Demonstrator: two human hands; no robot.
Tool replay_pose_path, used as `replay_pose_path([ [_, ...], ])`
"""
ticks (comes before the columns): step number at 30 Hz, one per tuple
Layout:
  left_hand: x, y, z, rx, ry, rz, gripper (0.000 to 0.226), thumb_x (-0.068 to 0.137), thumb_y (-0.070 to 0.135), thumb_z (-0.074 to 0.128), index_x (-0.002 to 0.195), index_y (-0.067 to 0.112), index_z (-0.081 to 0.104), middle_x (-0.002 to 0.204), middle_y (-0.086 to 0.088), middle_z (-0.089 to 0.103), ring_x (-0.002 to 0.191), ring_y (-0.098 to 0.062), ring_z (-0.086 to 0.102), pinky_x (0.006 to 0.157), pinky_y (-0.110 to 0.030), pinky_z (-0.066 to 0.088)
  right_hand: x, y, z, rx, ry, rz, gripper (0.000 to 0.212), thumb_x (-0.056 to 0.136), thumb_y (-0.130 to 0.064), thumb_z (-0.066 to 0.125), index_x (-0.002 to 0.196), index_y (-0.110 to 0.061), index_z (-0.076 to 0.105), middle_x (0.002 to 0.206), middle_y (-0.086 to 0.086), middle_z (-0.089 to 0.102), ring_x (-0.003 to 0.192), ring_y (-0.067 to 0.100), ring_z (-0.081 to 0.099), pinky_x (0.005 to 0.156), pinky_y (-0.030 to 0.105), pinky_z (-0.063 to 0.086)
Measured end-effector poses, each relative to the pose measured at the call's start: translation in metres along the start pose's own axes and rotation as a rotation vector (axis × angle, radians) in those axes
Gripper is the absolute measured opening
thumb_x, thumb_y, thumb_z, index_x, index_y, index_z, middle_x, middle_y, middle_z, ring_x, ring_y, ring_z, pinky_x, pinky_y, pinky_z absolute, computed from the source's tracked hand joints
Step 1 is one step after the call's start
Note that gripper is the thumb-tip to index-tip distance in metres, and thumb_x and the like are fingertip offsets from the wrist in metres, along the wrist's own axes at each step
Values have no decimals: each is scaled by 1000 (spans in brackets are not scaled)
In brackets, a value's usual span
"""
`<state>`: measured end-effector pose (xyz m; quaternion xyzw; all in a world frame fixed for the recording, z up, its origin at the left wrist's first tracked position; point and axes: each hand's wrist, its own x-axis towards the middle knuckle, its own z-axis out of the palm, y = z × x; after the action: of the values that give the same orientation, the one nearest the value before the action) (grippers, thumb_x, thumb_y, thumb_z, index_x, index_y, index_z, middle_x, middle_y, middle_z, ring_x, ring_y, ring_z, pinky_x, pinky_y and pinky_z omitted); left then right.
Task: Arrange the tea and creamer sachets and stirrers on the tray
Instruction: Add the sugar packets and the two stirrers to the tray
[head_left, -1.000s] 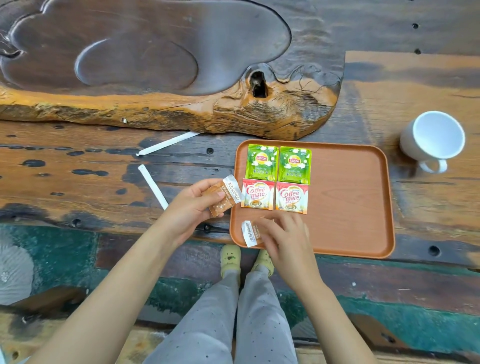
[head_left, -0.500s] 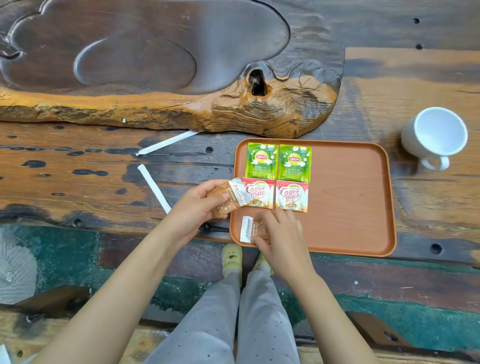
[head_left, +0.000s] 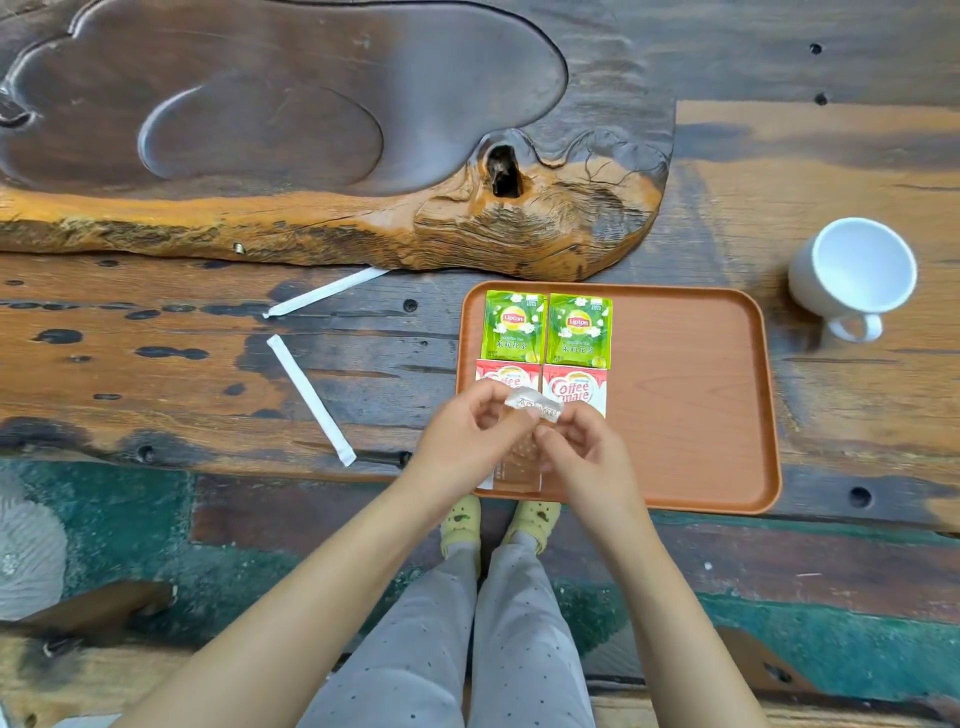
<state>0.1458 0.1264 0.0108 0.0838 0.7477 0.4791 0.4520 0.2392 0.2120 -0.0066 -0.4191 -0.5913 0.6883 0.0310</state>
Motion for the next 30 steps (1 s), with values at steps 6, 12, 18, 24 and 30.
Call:
replay_pose_path([
  [6,9,6,13,-82,-5,-45,6,85,8,60,88,12,61,82,-12,63,68,-17,56,64,-26,47,-6,3,-16,126,48,43,7,88,-9,55,86,-15,58,75,4,62,58,5,58,53,21,52],
  [12,2,-23,17,504,210,240,15,82,15,63,97,15,59,92,2,62,93,-16,53,83,-25,42,-5,24,-38,89,327,-2,21,88,-6,55,83,-27,59,80,-2,64,66,3,59,63,15,48],
  [18,-5,-69,13,866,160,460,16,76,12,64,92,15,63,93,-2,60,93,-15,41,80,-31,43,0,39,-52,-713,137,-160,11,85,-9,56,93,-13,63,74,-2,54,75,22,50,62,27,32],
  [24,-4,-72,17,857,165,450,13,76,9,62,88,14,60,95,-3,57,93,-21,48,78,-35,46,-7,48,-40,-955,279,-269,30,80,-18,66,108,-14,59,97,12,51,91,29,46,79,40,42],
  [30,-1,-71,17,846,168,434,16,77,8,64,92,13,62,96,-2,55,97,-20,48,82,-32,44,-6,56,-37,-885,151,-329,17,78,-13,67,94,-15,60,89,4,51,84,21,43,72,31,37],
])
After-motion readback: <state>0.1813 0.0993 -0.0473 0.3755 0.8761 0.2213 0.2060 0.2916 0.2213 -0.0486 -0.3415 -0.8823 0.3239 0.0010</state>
